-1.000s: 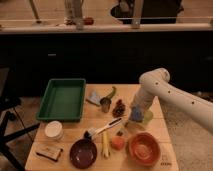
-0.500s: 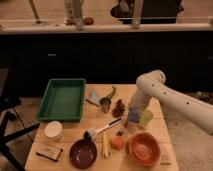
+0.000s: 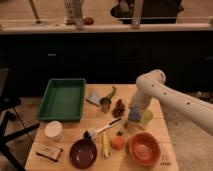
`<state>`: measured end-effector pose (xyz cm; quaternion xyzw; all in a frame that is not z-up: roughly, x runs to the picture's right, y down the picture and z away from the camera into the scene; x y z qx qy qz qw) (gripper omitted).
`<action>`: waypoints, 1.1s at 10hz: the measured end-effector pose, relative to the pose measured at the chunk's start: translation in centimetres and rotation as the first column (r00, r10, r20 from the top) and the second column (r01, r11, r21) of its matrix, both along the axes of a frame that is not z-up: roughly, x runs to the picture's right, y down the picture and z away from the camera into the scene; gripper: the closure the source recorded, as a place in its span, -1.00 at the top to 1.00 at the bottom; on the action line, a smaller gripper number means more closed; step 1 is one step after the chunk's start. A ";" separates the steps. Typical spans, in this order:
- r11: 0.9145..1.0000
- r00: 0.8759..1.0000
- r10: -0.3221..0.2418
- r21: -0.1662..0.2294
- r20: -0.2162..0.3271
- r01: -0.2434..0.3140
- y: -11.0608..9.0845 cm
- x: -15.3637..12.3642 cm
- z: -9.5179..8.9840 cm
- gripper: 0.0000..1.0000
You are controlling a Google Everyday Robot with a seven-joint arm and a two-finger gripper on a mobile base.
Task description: Place sponge in plastic cup
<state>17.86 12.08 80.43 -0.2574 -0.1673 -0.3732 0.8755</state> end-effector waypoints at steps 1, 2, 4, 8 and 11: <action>1.000 1.000 0.002 0.000 -0.008 -0.002 0.0 0.3 -0.1 -0.84; 1.000 1.000 0.002 0.002 -0.019 -0.002 -0.1 0.8 -0.3 -0.97; 1.000 1.000 0.008 0.004 -0.031 -0.008 -0.5 1.5 -0.4 -1.00; 0.997 0.997 0.071 -0.013 -0.031 -0.071 -1.0 4.0 0.4 -1.00; 0.993 0.992 0.118 -0.016 -0.046 -0.119 -1.0 6.0 0.6 -1.00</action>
